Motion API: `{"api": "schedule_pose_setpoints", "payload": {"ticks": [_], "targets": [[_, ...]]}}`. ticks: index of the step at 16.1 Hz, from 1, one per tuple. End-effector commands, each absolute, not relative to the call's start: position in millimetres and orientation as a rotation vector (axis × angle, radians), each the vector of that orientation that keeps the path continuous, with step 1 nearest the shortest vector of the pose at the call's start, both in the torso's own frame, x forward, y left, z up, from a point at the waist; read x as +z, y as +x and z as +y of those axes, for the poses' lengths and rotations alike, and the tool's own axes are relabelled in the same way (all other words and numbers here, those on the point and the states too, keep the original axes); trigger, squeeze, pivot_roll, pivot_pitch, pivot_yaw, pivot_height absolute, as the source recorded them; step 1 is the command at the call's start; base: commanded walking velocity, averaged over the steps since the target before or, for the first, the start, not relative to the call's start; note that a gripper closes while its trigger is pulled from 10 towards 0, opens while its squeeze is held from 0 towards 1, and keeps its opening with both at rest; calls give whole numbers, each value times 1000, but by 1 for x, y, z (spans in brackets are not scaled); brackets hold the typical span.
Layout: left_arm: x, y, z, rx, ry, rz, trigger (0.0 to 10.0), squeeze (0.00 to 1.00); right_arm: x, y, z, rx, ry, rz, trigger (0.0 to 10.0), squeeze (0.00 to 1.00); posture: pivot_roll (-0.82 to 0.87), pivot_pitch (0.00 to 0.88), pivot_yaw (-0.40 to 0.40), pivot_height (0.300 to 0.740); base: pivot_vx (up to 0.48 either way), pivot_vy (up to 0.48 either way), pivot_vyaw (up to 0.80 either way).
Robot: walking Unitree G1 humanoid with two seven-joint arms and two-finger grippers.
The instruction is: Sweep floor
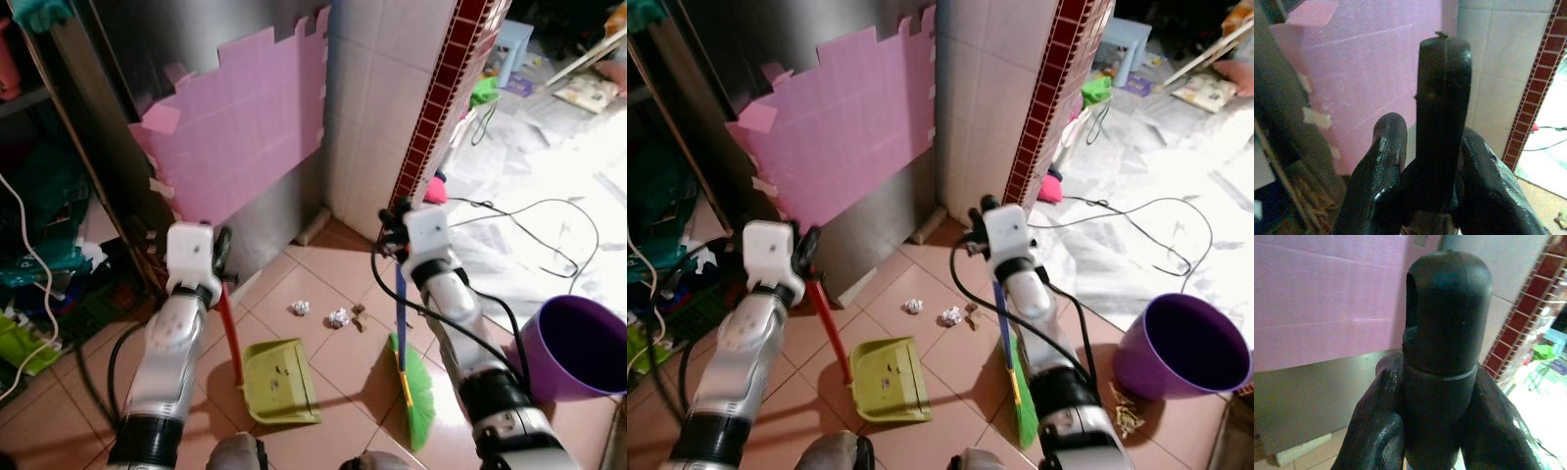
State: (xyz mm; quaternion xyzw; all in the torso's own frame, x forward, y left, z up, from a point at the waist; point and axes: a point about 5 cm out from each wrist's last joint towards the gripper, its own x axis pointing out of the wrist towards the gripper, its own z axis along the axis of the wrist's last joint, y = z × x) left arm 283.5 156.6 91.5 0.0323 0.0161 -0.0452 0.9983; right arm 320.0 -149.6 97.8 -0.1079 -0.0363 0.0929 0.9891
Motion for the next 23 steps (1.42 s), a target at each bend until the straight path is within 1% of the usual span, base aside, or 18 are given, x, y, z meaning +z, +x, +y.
{"api": "schedule_pose_setpoints", "payload": {"ticks": [1,3,5,7,9,14,19,22,23], "targets": [[98,282,152,-141,77,9,10000,0,110,321,-162,119,-225,-135,10000,0,-43,0,41,740,0,0,0],[97,277,148,-181,42,18,10000,0,112,319,-175,50,-212,-138,10000,0,-59,0,50,740,0,0,0],[96,277,145,-190,48,23,10000,0,113,318,-186,-7,-188,-134,10000,0,-72,0,55,740,0,0,0],[94,277,142,-212,79,43,10000,0,113,316,-190,-24,-190,-130,10000,0,-78,0,49,740,0,0,0],[97,279,141,-202,67,33,10000,0,112,316,-189,-13,-192,-117,10000,0,-75,0,44,740,0,0,0],[101,281,134,-215,43,23,10000,0,114,322,-184,9,-184,-113,10000,0,-65,0,32,740,0,0,-800],[92,273,126,-249,-4,68,10000,0,112,321,-182,16,-172,-101,10000,0,-81,0,52,740,0,0,-800],[91,275,123,-287,3,83,10000,0,105,319,-179,33,-142,-64,10000,0,-88,0,58,740,0,0,-654],[91,276,122,-303,13,89,10000,0,102,319,-175,53,-79,-43,10000,0,-90,0,60,740,0,0,0]]}}
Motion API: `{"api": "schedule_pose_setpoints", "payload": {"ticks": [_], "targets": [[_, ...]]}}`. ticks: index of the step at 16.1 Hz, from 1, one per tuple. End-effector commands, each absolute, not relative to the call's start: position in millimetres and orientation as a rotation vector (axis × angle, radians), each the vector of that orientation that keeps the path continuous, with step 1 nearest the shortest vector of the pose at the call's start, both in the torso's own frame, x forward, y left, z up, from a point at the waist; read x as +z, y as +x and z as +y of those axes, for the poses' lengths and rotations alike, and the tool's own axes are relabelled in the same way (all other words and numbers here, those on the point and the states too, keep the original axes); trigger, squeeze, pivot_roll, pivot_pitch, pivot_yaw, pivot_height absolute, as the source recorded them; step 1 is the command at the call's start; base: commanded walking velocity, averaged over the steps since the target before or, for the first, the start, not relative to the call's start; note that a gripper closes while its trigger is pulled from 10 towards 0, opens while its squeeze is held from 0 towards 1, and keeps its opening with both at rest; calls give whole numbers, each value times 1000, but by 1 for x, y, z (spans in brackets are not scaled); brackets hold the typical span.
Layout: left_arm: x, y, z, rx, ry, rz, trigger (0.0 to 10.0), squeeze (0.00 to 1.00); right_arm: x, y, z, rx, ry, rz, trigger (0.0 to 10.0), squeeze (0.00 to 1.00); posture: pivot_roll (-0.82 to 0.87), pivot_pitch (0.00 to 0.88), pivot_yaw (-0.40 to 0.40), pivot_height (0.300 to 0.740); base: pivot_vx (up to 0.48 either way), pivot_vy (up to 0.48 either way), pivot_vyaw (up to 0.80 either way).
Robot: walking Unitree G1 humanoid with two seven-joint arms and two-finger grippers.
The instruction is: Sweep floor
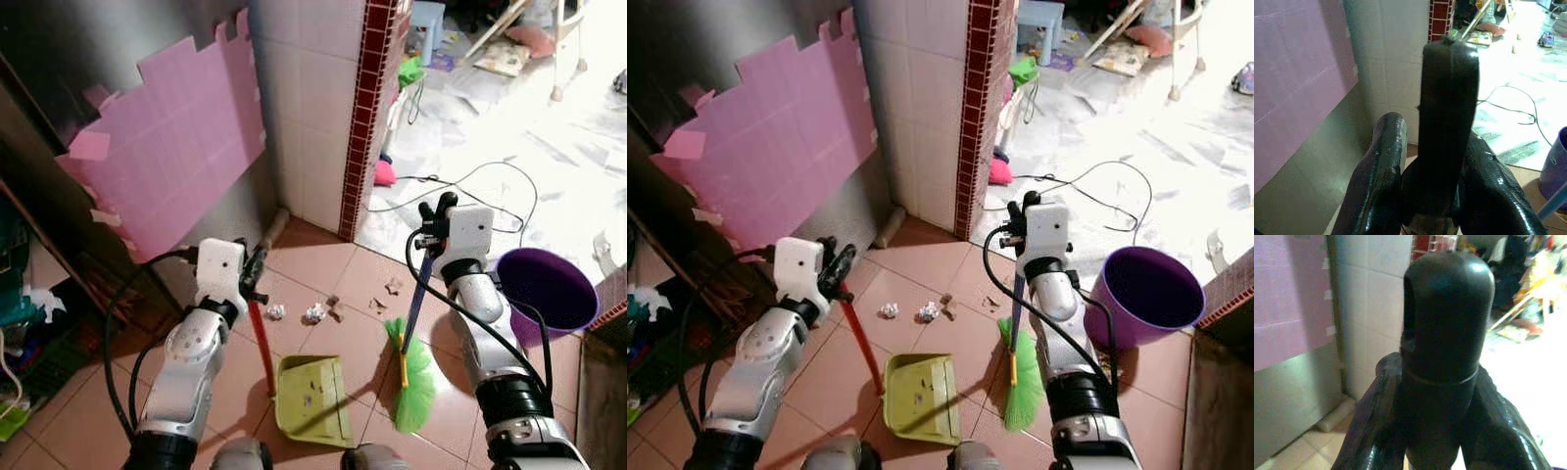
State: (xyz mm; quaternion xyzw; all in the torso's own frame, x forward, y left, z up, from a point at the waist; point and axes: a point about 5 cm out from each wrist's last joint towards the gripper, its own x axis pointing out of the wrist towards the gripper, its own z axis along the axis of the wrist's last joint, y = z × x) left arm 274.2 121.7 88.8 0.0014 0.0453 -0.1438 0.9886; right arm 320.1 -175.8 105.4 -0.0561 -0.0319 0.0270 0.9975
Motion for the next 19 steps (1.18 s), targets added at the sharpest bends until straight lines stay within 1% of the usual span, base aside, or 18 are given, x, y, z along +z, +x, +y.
{"api": "schedule_pose_setpoints", "payload": {"ticks": [1,2,3,6,9,16,19], "targets": [[92,277,123,-308,14,90,10000,0,98,319,-167,89,17,-10,10000,0,-90,0,62,740,0,0,0],[93,278,123,-312,18,89,10000,0,96,318,-162,110,74,7,10000,0,-88,0,61,740,0,0,0],[93,279,124,-310,20,88,10000,0,98,318,-160,122,69,-2,10000,0,-88,0,62,740,0,0,0],[93,280,124,-307,21,88,10000,0,106,319,-167,87,-51,-54,10000,0,-88,0,62,740,0,0,-138],[92,278,120,-322,16,87,10000,0,108,322,-179,20,-97,-51,10000,0,-88,0,61,740,0,0,-800],[93,278,117,-343,-5,80,10000,0,115,325,-178,1,-151,-77,10000,0,-91,0,54,740,0,0,-800],[93,278,116,-349,-10,72,10000,0,115,325,-179,-6,-162,-79,10000,0,-94,0,51,740,294,0,-800]]}}
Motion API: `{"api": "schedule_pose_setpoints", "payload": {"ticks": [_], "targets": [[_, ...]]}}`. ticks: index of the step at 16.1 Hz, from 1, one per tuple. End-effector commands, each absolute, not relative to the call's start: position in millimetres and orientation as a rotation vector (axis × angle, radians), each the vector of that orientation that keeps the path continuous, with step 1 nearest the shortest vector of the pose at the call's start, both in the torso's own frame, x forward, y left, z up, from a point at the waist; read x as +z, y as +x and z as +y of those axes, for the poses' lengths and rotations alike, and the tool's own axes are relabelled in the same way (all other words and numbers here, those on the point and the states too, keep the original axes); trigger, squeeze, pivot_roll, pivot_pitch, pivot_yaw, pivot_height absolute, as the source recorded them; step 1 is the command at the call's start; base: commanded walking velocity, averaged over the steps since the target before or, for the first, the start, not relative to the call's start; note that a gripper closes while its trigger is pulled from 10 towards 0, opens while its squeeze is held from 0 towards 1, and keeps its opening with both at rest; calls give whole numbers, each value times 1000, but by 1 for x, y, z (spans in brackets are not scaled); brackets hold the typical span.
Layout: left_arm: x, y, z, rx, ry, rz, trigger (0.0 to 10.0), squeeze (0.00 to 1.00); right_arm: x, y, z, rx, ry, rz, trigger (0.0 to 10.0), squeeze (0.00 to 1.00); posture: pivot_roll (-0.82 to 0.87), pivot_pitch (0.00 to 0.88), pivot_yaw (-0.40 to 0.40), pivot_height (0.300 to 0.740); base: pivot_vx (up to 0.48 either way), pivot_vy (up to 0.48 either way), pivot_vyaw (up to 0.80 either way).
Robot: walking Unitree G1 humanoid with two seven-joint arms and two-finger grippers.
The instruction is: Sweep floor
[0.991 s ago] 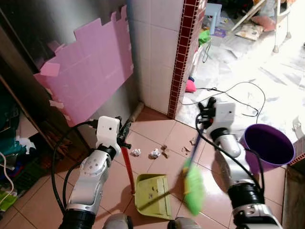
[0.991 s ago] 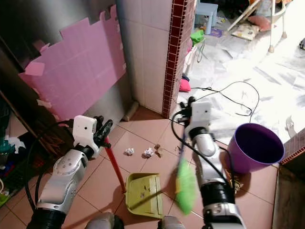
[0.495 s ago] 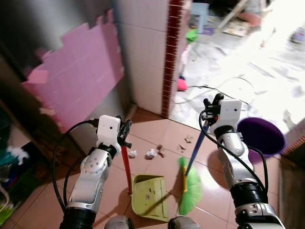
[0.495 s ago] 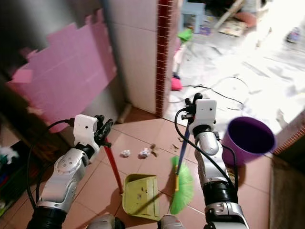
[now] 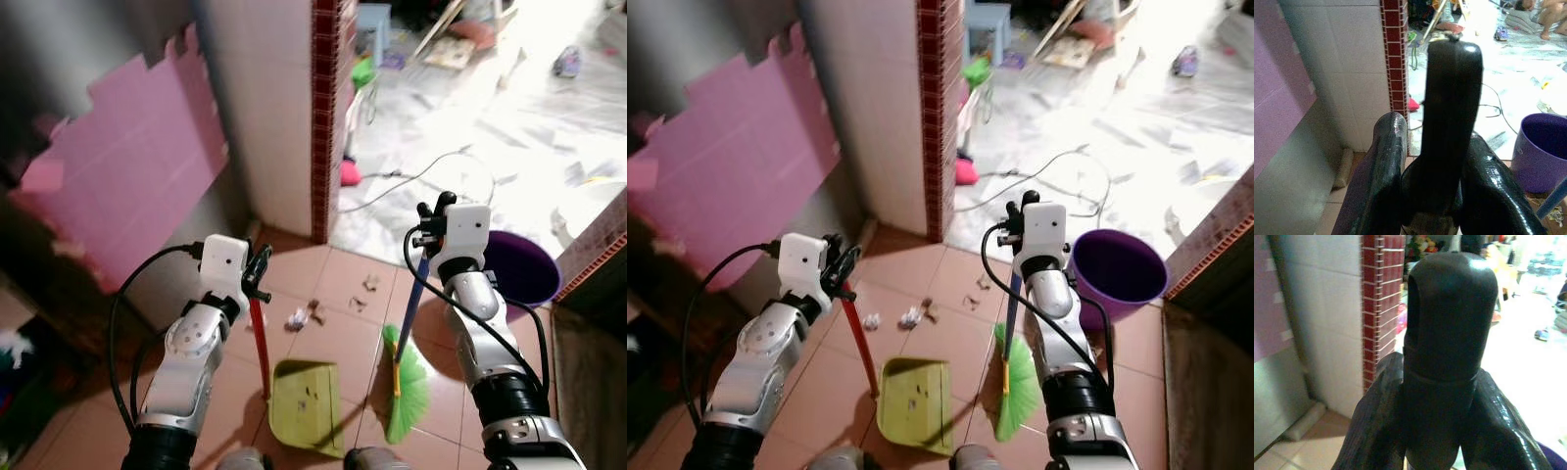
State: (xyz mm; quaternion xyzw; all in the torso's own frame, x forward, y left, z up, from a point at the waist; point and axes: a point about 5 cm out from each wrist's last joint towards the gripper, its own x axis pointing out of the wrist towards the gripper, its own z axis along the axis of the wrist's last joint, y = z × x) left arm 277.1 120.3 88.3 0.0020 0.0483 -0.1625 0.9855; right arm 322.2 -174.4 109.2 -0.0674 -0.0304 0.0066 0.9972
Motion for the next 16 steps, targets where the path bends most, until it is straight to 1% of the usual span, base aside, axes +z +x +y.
{"api": "schedule_pose_setpoints", "payload": {"ticks": [1,10,12,16], "targets": [[93,278,115,-354,-14,70,10000,0,115,325,-180,-8,-168,-80,10000,0,-96,0,52,740,345,0,-800],[90,276,110,-384,-32,82,10000,0,118,325,-179,17,-159,-89,10000,0,-102,0,49,740,375,0,-785],[90,275,109,-388,-35,85,10000,0,115,326,-176,55,-158,-65,10000,0,-105,0,49,740,323,0,0],[87,275,106,-401,-39,101,10000,0,99,320,-170,122,-122,27,10000,0,-110,0,50,740,0,0,0]]}}
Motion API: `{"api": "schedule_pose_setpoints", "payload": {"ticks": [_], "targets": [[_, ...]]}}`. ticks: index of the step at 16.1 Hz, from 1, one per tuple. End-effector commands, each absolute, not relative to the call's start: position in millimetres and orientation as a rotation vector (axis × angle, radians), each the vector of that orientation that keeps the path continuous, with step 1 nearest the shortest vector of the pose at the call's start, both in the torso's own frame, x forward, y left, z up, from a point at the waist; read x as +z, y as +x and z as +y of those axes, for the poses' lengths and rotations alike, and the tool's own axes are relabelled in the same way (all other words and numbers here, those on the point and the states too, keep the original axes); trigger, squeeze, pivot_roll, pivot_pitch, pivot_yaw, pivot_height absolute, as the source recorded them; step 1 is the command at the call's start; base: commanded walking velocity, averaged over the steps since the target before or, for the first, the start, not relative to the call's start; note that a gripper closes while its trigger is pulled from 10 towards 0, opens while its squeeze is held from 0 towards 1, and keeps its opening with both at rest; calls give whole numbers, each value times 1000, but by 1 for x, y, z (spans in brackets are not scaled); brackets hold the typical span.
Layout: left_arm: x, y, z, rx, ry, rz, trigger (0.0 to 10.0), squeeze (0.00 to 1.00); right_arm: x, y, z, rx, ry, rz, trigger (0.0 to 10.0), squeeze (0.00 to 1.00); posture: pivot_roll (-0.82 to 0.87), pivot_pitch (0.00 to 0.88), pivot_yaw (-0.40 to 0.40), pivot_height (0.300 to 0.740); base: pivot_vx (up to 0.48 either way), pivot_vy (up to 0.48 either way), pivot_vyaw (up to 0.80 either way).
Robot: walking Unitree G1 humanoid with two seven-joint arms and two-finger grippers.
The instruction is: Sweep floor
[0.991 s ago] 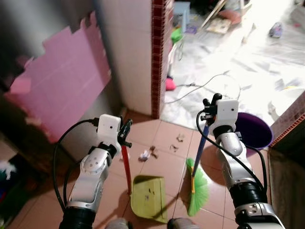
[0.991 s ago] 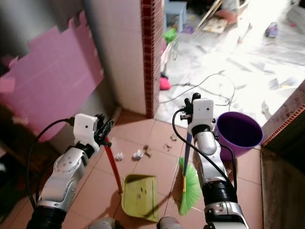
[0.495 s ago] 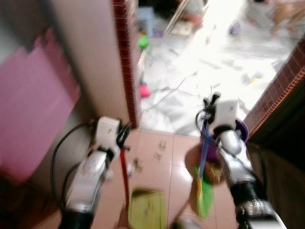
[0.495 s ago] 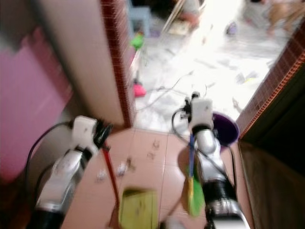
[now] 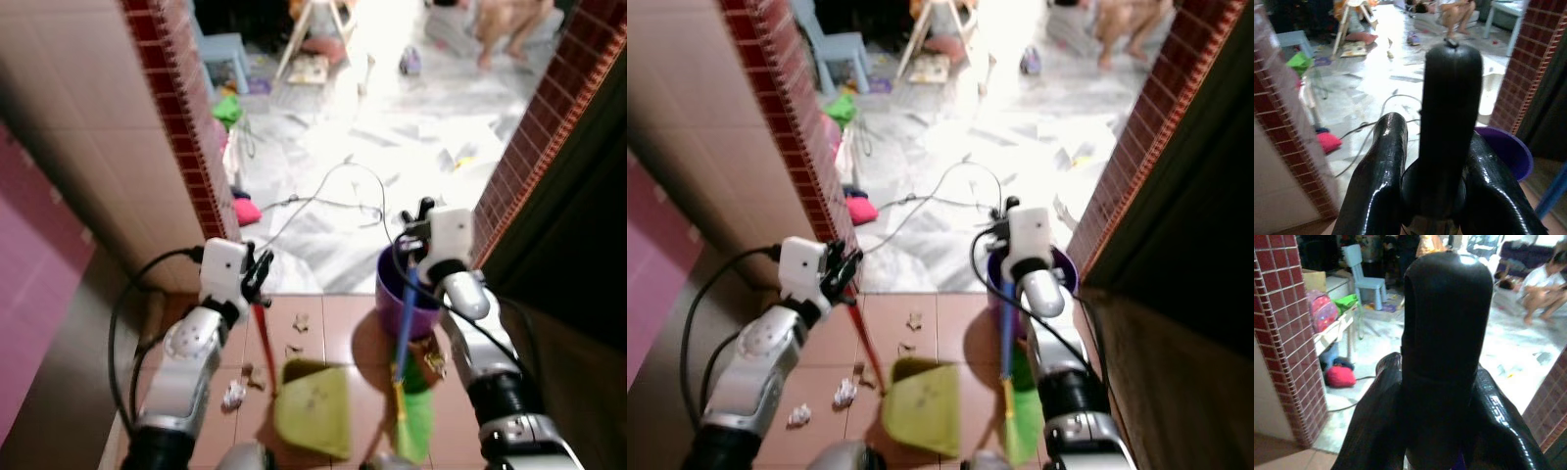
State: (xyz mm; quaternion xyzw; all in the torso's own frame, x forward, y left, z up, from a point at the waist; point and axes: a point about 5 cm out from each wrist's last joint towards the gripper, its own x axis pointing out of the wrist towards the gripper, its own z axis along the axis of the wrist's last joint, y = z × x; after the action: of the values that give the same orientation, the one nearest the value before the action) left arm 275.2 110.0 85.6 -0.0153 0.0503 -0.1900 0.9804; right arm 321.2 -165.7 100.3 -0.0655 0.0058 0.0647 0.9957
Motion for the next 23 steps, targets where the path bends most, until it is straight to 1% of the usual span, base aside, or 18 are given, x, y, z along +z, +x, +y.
{"api": "schedule_pose_setpoints", "payload": {"ticks": [1,4,7,8,9,11,12,16,20,23], "targets": [[87,275,105,-404,-38,102,10000,0,96,318,-167,136,-116,41,10000,0,-110,0,51,740,0,0,0],[87,276,105,-412,-39,104,10000,0,92,316,-161,177,-96,68,10000,0,-109,0,51,740,0,0,0],[85,276,103,-420,-36,113,10000,0,83,310,-159,202,-51,177,10000,0,-114,0,50,740,0,0,0],[84,276,103,-415,-32,119,10000,0,82,305,-165,174,-102,196,10000,0,-118,0,51,740,0,0,0],[83,276,104,-402,-29,126,10000,0,84,301,-172,124,-162,172,10000,0,-118,0,51,740,0,0,0],[81,277,106,-394,-28,132,10000,0,88,298,-182,38,-198,137,10000,0,-127,0,56,740,0,0,0],[81,277,106,-393,-27,132,10000,0,92,297,-189,-33,-211,117,10000,0,-129,0,58,740,0,0,0],[80,280,106,-381,-78,147,10000,0,97,297,-187,-45,-191,106,10000,0,-135,0,62,740,0,0,-773],[81,277,102,-420,-79,144,10000,0,100,302,-184,-29,-181,99,10000,0,-132,0,55,740,0,0,-752],[79,274,97,-446,-95,155,10000,0,102,304,-177,22,-157,94,10000,0,-131,0,53,740,0,0,-154]]}}
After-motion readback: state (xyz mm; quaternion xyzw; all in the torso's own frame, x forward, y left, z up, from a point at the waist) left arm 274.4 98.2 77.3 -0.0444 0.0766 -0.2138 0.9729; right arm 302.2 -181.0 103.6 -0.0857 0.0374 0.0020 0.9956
